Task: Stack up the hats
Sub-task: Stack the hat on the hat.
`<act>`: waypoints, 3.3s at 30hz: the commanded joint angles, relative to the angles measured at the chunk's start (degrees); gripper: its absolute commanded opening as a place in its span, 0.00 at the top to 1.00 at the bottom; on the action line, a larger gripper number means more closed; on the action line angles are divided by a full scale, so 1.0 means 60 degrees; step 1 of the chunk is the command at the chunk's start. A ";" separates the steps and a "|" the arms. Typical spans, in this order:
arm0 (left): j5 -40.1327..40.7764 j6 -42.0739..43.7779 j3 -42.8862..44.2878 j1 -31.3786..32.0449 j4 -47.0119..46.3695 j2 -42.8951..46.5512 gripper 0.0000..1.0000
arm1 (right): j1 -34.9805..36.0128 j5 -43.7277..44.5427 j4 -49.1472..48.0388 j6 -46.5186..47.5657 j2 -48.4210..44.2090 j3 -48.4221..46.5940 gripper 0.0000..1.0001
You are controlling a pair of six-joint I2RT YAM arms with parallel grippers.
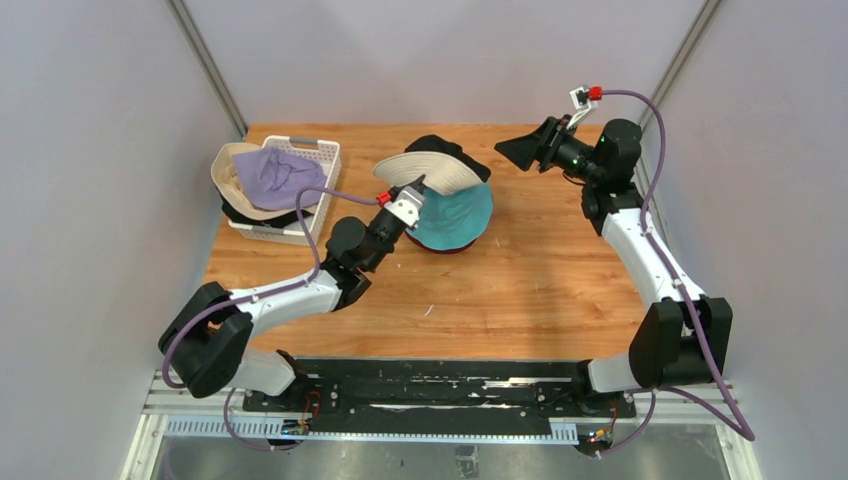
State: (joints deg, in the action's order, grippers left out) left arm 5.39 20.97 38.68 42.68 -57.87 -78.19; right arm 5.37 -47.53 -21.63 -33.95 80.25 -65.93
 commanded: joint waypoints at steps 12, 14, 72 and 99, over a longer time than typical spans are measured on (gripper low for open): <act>0.0775 0.0041 -0.0288 0.0866 0.0503 -0.0137 0.59 | -0.0118 -0.0141 0.0001 -0.0053 -0.0536 0.0146 0.30; 0.0888 0.0045 -0.0349 0.0986 0.0596 -0.0110 0.51 | -0.0118 -0.0129 0.0028 -0.0066 -0.0597 0.0174 0.30; 0.4605 -0.4784 0.3804 0.0001 0.9589 0.3062 0.01 | 0.0240 0.0113 0.2868 0.0061 -0.0432 0.0386 0.37; -0.2955 -0.9562 0.4365 -0.4545 1.0496 0.1584 0.01 | 0.0441 -0.0404 0.2207 -0.0562 0.0668 0.0137 0.49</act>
State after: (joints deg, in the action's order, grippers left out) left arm -3.51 -32.51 65.25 17.19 6.94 -67.92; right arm 6.66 -48.47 -7.07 -36.56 83.50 -64.05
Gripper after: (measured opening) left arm 0.990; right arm 0.528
